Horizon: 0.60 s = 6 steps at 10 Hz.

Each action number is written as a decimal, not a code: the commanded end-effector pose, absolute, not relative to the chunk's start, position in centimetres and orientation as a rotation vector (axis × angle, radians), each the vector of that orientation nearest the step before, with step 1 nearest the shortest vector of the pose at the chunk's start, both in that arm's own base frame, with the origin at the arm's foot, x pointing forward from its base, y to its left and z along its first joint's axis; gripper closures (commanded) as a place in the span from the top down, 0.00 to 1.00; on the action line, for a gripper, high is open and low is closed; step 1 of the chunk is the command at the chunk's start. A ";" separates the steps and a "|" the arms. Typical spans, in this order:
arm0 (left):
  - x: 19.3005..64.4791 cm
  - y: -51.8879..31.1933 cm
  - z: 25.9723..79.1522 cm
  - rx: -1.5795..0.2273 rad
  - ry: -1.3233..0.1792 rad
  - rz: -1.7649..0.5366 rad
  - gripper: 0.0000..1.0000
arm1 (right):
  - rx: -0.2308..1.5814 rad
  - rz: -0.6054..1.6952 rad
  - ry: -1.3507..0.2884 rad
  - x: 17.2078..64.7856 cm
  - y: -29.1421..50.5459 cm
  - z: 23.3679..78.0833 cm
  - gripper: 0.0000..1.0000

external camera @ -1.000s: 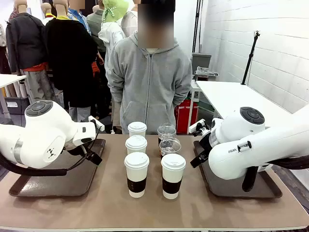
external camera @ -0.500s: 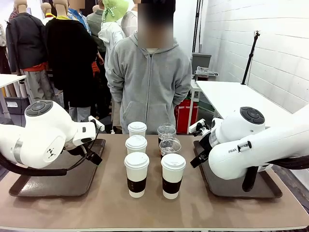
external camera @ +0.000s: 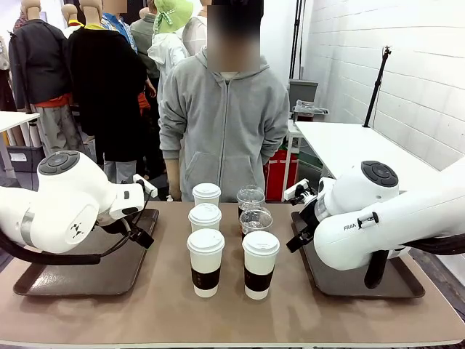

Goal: Distribute the coffee onto the tray.
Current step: Pick up one iced Americano and place it on the right Handle tray.

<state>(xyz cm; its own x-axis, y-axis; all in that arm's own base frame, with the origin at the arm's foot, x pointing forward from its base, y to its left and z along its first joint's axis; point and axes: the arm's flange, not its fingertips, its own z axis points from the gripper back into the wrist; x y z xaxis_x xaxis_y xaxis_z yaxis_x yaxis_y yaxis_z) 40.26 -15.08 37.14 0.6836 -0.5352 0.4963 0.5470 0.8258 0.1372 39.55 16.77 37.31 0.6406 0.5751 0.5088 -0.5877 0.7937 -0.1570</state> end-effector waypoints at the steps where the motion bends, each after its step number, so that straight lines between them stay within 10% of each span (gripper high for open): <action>1: 40.3 -15.1 37.1 -0.023 -0.549 -0.606 1.00 | 0.024 0.663 -0.572 39.5 16.8 37.3 1.00; 6: 40.7 -15.8 39.9 -0.031 -0.558 -0.643 1.00 | 0.036 0.652 -0.585 39.6 15.4 39.8 1.00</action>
